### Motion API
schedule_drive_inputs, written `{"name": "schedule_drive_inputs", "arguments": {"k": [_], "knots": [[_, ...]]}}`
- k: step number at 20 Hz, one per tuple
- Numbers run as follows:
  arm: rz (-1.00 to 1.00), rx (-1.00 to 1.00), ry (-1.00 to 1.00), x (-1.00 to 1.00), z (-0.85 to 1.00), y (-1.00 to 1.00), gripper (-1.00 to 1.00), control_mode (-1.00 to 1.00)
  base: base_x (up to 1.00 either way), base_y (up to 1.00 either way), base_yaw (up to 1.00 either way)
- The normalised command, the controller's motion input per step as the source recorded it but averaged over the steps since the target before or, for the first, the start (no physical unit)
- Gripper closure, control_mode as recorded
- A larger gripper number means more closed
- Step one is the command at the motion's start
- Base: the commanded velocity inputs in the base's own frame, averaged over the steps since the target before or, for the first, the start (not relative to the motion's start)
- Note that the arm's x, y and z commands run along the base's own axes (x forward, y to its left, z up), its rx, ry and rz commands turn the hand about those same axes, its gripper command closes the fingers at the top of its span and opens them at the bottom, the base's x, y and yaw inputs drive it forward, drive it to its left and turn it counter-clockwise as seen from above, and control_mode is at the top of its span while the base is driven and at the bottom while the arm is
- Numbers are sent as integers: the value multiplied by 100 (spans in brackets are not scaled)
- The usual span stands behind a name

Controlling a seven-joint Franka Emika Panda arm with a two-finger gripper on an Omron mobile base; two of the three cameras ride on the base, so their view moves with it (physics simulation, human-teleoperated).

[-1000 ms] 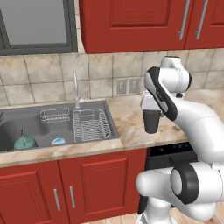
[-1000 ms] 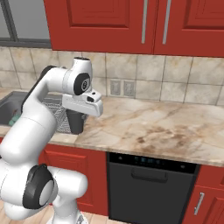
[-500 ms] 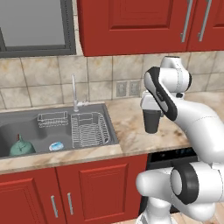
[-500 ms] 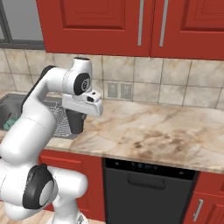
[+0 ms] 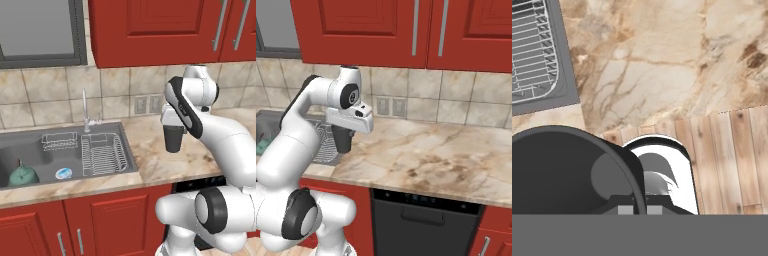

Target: Pick the kettle and glass cup and place them in the sink. Then turn on the water.

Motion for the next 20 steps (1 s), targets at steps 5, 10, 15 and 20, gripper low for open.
{"name": "schedule_drive_inputs", "arguments": {"k": [5, 10, 15, 20], "knots": [[0, 0, 0, 0, 0, 0, 100, 100, 40, 3, 0], [0, 0, 0, 0, 0, 0, 100, 100, 42, 6, 0], [0, 0, 0, 0, 0, 0, 100, 100, 32, 8, 0], [0, 0, 0, 0, 0, 0, 100, 100, 29, 15, -1]]}}
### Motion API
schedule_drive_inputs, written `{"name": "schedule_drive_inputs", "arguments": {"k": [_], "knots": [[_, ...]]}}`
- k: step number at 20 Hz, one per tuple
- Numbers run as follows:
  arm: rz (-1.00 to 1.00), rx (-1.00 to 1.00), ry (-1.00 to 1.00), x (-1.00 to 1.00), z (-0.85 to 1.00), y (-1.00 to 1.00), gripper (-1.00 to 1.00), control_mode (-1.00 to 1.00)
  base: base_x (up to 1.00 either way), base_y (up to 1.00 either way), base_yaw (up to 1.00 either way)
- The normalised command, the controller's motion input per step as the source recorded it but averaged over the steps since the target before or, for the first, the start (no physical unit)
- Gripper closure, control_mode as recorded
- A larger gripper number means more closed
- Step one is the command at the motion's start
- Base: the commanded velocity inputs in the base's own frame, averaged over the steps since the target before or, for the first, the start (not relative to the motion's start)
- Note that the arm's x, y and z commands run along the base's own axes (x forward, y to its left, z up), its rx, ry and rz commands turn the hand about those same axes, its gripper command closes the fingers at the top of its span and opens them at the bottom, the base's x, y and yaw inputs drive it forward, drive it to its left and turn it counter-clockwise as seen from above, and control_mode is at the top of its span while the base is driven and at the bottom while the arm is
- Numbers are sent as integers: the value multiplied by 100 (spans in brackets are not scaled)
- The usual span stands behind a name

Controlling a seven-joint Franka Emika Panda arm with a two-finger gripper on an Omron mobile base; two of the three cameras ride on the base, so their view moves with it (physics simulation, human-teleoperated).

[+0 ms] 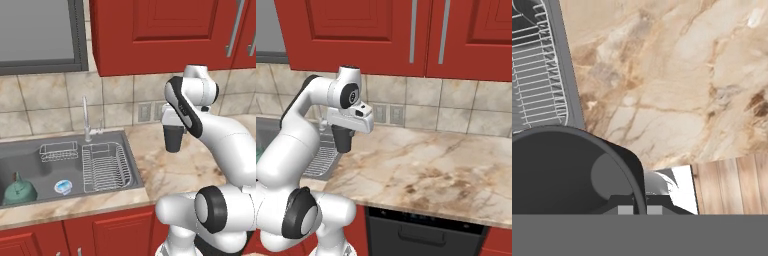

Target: Pick the kettle and glass cup and place them in the sink. Then turn on the water.

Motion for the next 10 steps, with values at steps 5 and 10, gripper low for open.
{"name": "schedule_drive_inputs", "arguments": {"k": [5, 10], "knots": [[0, 0, 0, 0, 0, 0, 100, 100, 25, 14, -1], [0, 0, 0, 0, 0, 0, 100, 100, 30, 17, -3]]}}
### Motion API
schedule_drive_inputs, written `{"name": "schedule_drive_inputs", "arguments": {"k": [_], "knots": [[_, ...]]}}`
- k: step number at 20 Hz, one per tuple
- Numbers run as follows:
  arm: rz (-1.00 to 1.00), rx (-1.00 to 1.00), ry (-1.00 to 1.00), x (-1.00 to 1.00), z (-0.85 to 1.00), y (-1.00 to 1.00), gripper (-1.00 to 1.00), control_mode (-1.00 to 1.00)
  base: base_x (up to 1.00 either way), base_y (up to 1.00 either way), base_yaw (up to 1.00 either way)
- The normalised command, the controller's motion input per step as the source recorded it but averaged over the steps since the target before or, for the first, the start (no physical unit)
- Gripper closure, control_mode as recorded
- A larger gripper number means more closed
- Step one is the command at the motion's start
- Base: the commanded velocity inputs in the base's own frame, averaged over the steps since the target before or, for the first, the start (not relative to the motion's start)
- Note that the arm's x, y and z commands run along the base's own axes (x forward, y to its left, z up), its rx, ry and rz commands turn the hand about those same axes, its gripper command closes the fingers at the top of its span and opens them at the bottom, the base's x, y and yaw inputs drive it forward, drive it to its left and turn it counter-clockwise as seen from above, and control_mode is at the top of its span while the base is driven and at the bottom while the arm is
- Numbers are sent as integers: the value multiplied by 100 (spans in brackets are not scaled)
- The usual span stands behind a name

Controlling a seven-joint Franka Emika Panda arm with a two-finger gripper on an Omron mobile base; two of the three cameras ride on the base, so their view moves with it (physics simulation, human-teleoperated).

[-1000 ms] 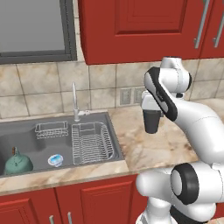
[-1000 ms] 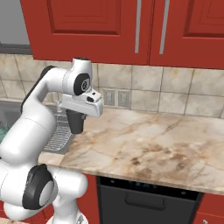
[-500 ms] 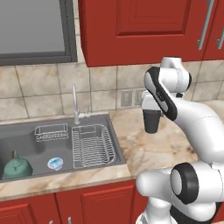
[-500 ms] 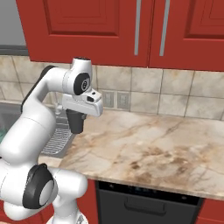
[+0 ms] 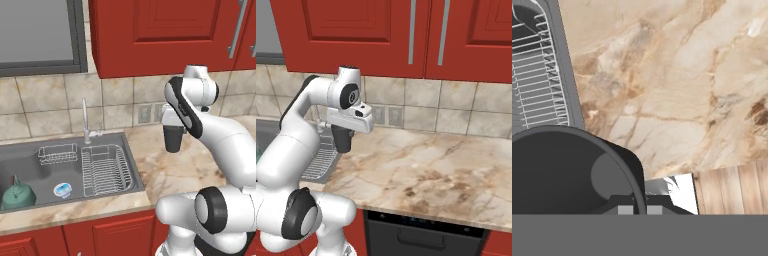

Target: Pick the kettle and glass cup and place them in the sink. Then turn on the water.

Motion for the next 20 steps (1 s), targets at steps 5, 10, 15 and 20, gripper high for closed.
{"name": "schedule_drive_inputs", "arguments": {"k": [5, 10, 15, 20], "knots": [[0, 0, 0, 0, 0, 0, 100, 100, 28, 18, -5], [0, 0, 0, 0, 0, 0, 100, 100, 27, 15, -8], [0, 0, 0, 0, 0, 0, 100, 100, 13, 5, -4], [0, 0, 0, 0, 0, 0, 100, 100, 3, 0, -1]]}}
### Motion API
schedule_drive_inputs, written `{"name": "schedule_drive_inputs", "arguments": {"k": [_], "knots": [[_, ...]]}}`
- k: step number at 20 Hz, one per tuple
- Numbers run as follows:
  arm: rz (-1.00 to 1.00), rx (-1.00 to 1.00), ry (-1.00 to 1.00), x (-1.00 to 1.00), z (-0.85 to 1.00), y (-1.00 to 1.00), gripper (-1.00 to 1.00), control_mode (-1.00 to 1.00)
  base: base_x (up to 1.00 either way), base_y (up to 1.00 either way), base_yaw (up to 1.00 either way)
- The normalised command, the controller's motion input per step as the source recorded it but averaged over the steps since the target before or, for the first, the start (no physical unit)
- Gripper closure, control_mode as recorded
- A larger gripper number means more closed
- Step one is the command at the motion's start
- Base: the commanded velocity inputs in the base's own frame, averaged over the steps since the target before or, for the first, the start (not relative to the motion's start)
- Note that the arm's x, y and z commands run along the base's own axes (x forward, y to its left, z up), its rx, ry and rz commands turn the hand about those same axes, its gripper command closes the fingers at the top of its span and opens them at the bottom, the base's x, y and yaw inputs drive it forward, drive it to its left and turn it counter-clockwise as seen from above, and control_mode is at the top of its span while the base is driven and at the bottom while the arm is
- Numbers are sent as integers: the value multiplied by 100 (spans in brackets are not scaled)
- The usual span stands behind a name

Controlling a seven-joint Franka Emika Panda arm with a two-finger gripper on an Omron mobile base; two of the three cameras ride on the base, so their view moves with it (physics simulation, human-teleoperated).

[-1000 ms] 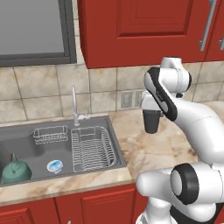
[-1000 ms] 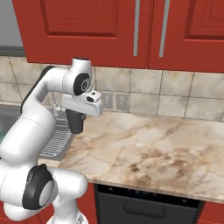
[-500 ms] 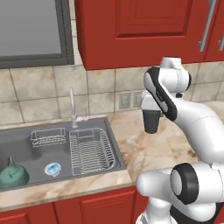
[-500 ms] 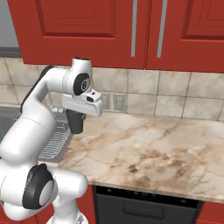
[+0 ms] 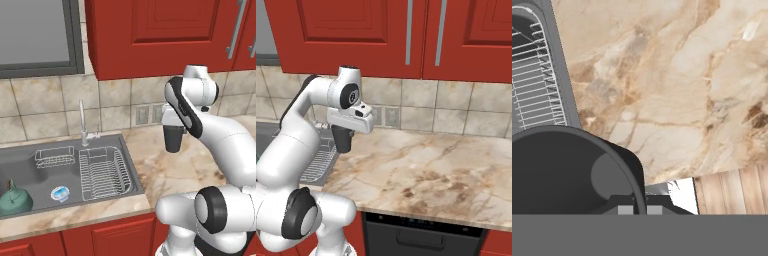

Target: Pick the kettle and glass cup and place them in the sink. Then turn on the water.

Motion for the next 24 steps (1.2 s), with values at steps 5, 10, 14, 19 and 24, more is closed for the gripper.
{"name": "schedule_drive_inputs", "arguments": {"k": [5, 10, 14, 19, 24], "knots": [[0, 0, 0, 0, 0, 0, 100, 100, 0, 0, 0], [0, 0, 0, 0, 0, 7, 100, -100, 0, 0, 0], [-3, 0, 0, 0, -1, 42, 100, -100, 0, 0, 0], [-1, 0, 0, 0, -6, 46, 100, -100, 0, 0, 0], [0, 0, 1, 0, -2, 44, 100, -100, 0, 0, 0]]}}
